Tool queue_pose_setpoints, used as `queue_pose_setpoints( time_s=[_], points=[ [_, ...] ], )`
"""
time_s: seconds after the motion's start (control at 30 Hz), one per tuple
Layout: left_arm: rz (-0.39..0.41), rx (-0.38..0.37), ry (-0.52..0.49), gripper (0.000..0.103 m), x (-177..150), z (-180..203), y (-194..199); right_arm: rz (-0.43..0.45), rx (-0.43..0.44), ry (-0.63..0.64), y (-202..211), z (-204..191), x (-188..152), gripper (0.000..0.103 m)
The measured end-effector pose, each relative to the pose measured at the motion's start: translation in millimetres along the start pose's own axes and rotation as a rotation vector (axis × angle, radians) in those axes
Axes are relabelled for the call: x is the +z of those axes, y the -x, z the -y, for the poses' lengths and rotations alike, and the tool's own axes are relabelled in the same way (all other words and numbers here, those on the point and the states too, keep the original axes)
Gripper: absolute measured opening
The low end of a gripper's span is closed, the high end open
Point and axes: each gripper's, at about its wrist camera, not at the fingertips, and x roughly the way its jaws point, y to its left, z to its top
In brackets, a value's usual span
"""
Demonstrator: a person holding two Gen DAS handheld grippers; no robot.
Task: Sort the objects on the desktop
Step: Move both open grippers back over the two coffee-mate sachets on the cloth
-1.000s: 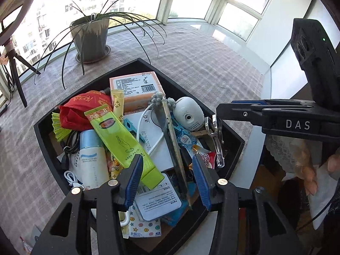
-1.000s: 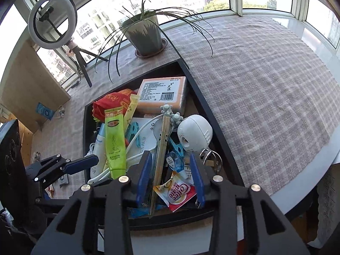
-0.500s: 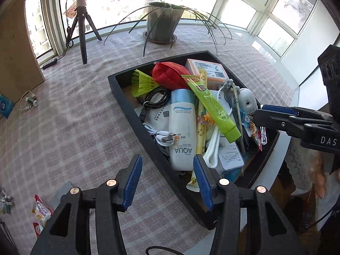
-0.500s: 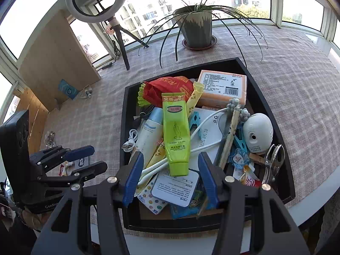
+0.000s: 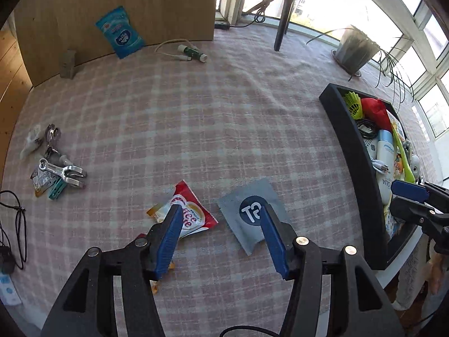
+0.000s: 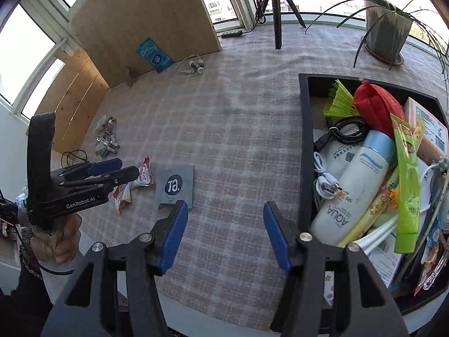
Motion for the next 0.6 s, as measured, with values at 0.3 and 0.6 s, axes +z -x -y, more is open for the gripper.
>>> queue_pose_setpoints(
  time_s=[0.3, 0.6],
  points=[
    [-0.089, 0.035, 0.195, 0.063, -34.1, -64.1, -18.7, -0.112, 0.053, 0.208, -66.7, -88.5, 28.5, 0.058],
    [-0.112, 0.163, 0.239, 0.065, -52.5, -67.5, -41.5, -0.234, 0.067, 0.326, -136.4, -151.3, 54.3, 0.061]
  ],
)
